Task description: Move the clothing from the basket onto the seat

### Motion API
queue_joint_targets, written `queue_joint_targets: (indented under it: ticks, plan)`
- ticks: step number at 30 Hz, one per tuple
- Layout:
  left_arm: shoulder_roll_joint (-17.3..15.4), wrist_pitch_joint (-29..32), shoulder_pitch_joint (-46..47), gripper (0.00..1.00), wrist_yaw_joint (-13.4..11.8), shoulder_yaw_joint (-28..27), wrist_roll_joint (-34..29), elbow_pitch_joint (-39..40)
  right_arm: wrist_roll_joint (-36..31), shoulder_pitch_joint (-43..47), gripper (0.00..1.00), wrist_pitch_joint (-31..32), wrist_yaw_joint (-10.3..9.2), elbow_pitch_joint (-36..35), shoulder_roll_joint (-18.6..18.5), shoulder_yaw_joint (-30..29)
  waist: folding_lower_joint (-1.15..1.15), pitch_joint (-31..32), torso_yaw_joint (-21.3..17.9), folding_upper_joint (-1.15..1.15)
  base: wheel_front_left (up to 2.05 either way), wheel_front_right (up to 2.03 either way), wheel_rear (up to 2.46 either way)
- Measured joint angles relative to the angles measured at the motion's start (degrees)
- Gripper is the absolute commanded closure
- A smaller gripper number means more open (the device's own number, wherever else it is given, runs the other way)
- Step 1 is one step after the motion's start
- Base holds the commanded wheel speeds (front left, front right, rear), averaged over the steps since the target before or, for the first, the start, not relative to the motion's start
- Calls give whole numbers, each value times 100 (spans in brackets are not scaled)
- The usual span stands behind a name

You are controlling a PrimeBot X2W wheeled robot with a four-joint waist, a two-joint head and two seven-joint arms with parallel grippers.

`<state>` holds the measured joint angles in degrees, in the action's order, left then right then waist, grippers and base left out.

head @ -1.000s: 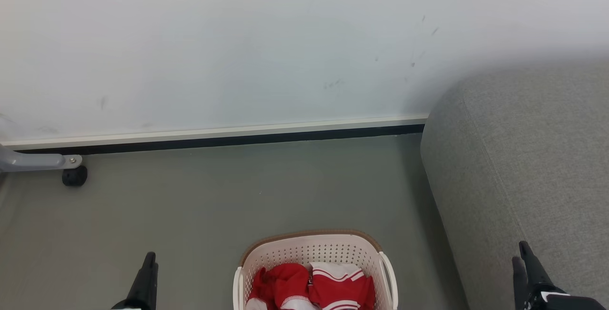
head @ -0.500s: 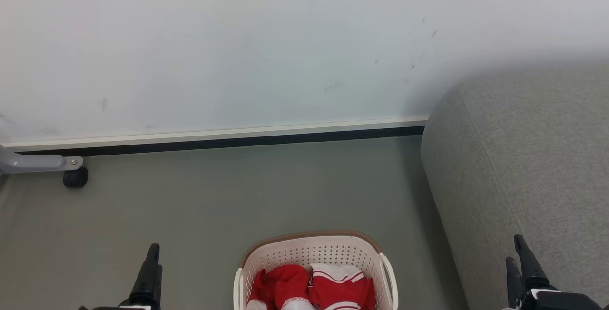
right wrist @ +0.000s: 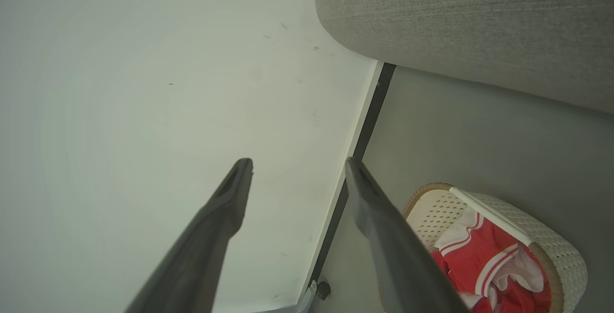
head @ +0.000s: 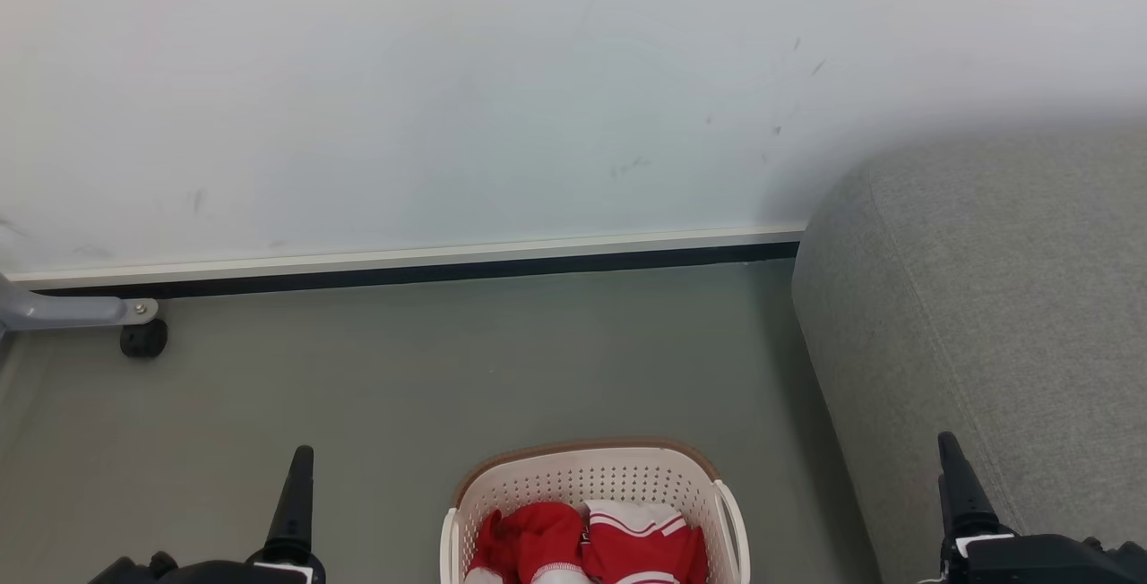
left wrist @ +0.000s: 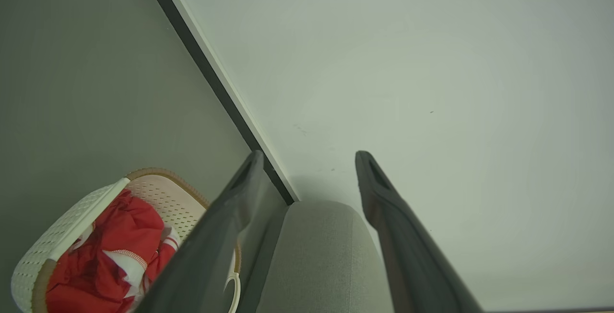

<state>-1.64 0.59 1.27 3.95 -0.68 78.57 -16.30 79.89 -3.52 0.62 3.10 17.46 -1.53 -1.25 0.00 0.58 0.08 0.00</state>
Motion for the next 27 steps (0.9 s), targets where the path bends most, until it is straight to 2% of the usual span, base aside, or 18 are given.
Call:
queue_joint_targets:
  ticks: [27]
  plan:
    - [-415, -583, -57, 0, -454, 559, -2927, 326, -2838, -2, 0, -592, -420, -275, -300, 894, 0, 123, -4, 0, 0, 0, 0]
